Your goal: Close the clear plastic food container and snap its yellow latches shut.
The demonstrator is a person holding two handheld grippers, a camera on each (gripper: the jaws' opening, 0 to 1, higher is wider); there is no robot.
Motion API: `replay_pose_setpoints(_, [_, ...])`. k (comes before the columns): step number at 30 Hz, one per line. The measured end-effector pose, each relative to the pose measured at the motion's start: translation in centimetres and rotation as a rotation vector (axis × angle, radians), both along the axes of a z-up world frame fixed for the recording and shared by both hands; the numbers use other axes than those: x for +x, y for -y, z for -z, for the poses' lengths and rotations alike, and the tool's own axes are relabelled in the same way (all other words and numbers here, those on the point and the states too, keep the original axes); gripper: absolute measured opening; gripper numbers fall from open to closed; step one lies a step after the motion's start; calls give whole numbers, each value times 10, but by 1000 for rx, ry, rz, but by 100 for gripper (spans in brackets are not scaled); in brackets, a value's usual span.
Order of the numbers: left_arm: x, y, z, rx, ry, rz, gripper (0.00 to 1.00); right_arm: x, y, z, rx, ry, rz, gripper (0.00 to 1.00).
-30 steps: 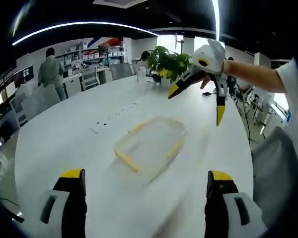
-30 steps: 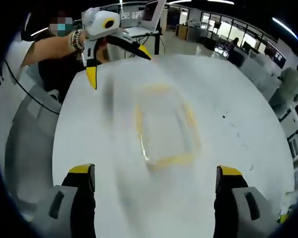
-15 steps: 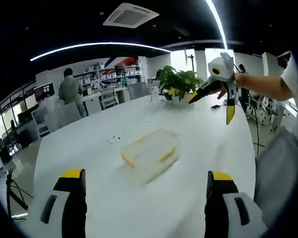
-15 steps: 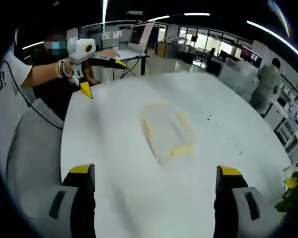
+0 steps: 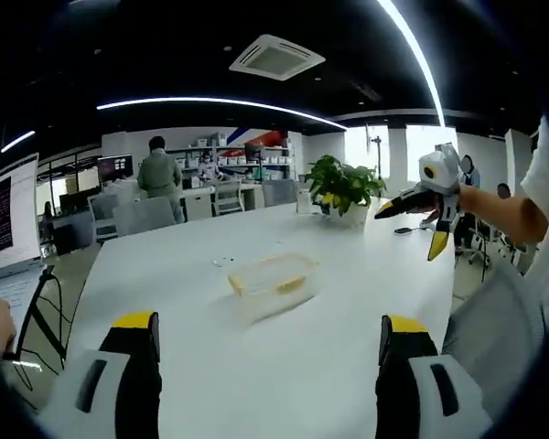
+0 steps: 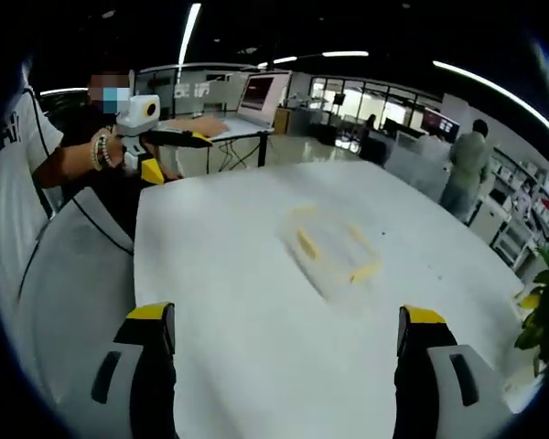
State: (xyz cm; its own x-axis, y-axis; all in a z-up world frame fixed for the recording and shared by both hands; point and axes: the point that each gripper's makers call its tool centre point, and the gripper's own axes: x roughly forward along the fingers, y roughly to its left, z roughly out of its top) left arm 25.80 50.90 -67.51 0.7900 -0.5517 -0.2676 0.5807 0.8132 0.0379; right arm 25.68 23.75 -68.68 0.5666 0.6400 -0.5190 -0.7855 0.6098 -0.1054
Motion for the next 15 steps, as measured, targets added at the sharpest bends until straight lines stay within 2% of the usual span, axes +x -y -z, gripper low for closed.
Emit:
replay_pose_setpoints(4, [-21,-9,4,-30,-7,-40,96,-11,5,-3,67,45,97,100])
replay_pose_setpoints(6, [-31,-17,6,-52,7,-83,95,-19,9,-3,114,62,157,100])
replay_pose_setpoints(8, [-39,-24,8,-83,6,-130,95,-24,18,2,117,74,216,100])
replay_pose_setpoints(11, [-47,-27,10,-113,2,-154,94,-35,25,10,154,54,252,100])
replay_pose_setpoints(15, [-54,-23,14,-135,-13,-157,93,-47,38,29,120,22,295,100])
